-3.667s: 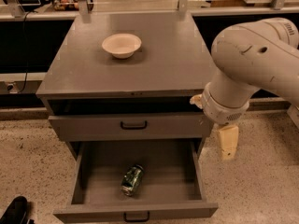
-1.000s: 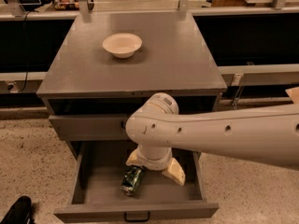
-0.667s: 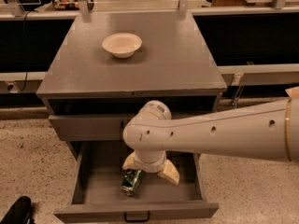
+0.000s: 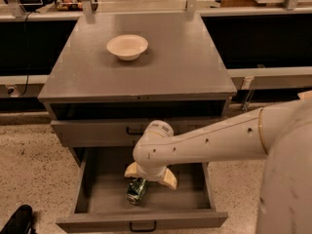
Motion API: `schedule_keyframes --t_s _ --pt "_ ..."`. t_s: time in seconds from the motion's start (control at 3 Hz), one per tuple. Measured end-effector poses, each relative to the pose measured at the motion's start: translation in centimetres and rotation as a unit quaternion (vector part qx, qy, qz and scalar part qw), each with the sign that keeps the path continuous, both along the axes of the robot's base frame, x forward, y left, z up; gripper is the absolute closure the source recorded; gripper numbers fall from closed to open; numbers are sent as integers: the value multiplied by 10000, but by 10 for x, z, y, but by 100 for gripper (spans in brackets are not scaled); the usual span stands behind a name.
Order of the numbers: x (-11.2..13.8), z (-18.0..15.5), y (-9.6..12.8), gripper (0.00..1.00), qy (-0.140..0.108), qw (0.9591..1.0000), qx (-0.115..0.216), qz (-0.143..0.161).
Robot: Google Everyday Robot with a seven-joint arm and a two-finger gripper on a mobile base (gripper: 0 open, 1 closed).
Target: Pick green can from middle drawer and place on counter
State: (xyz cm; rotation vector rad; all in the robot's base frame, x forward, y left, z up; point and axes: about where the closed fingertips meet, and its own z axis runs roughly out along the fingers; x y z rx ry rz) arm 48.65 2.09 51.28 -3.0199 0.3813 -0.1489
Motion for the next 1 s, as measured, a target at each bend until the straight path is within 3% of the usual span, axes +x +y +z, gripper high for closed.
schedule_keyframes --t_s 0.67,1.0 --pt "28 -78 23 0 91 9998 167 -93" --pt "35 -113 32 0 174 9997 65 -185"
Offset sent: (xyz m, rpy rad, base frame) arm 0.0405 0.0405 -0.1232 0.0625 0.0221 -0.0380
